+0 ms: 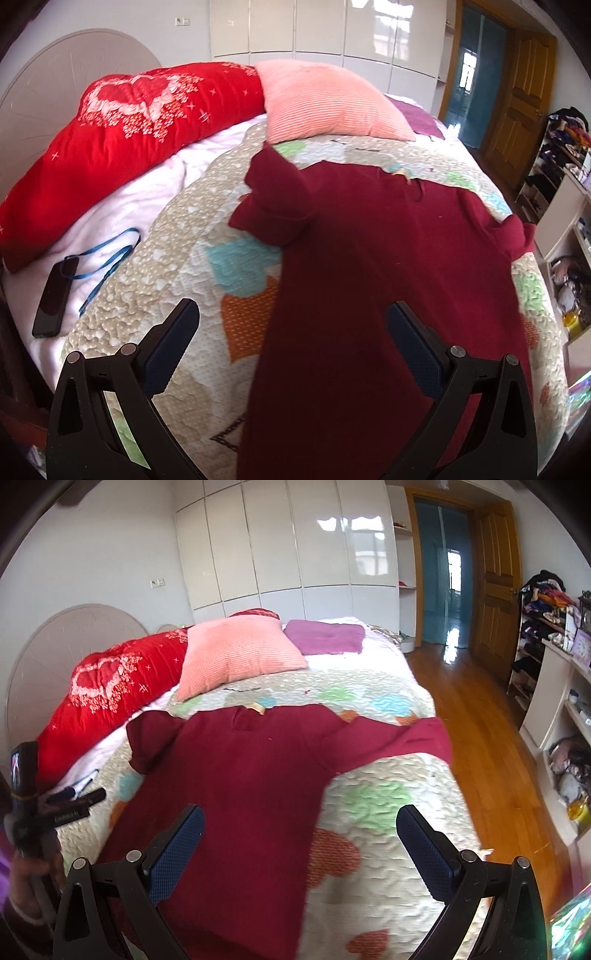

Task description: Fold small clothes

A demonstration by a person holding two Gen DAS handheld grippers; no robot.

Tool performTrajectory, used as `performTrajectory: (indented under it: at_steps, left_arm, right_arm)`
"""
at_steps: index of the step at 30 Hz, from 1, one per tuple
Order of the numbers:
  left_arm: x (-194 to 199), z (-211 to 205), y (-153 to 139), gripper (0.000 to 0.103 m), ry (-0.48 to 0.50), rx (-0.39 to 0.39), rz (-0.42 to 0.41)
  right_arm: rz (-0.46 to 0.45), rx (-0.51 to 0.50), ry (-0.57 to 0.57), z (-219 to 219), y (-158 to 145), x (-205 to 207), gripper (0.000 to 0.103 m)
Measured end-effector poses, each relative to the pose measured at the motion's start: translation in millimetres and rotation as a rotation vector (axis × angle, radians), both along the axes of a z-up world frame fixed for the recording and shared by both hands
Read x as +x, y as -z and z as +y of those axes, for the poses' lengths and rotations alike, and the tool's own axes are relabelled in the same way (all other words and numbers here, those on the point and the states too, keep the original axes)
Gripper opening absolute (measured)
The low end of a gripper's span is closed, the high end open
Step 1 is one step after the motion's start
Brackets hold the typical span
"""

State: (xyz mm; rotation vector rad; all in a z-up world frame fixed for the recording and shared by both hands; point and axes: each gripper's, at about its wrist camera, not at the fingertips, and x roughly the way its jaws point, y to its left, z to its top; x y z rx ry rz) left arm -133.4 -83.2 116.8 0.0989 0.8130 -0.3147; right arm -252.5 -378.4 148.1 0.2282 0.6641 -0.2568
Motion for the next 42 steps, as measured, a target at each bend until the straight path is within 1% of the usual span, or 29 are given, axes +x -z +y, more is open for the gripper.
performTrajectory:
  at_steps: [4, 6, 12, 14, 17, 22, 33, 36, 42]
  left_arm:
    - [-7.4, -14.1, -1.0, 0.102, 0.017, 0.01, -0.018]
    - [-8.4, -18.6, -0.8, 0.102, 0.024, 0.013, -0.018]
    - [-5.4, -25.2, 5.2, 0.102, 0.025, 0.003, -0.004]
    - [-3.8, -26.6, 7.1, 0.102, 0.025, 0.001, 0.002]
    - [-1.7, -28.1, 9.3, 0.102, 0.023, 0.002, 0.005]
    - [1.4, -32.6, 12.3, 0.102, 0.029, 0.017, 0.009]
    - [6.8, -44.0, 19.9, 0.102, 0.047, 0.015, 0.024]
    - [8.1, -48.7, 22.8, 0.102, 0.053, 0.015, 0.03]
    - [11.8, -56.1, 28.9, 0.102, 0.06, 0.023, 0.041]
  right_arm:
    - [-0.008, 0.016, -0.007, 19.3, 9.3, 22.1, 0.103]
    - [-0.002, 0.015, -0.031, 29.2, 13.8, 31.6, 0.103]
    - [0.024, -0.009, -0.054, 44.0, 25.7, 49.8, 0.103]
    - [0.029, -0.012, -0.053, 44.5, 29.7, 54.3, 0.103]
    - [0.042, -0.05, -0.024, 46.7, 35.6, 61.6, 0.103]
    - [0.061, -0.015, -0.017, 43.0, 44.5, 71.3, 0.103]
    - [0.098, -0.05, 0.012, 39.4, 56.0, 85.4, 0.103]
    - [0.119, -0.048, 0.009, 38.3, 61.2, 91.0, 0.103]
    - [0.131, -0.047, 0.009, 36.6, 67.1, 99.2, 0.103]
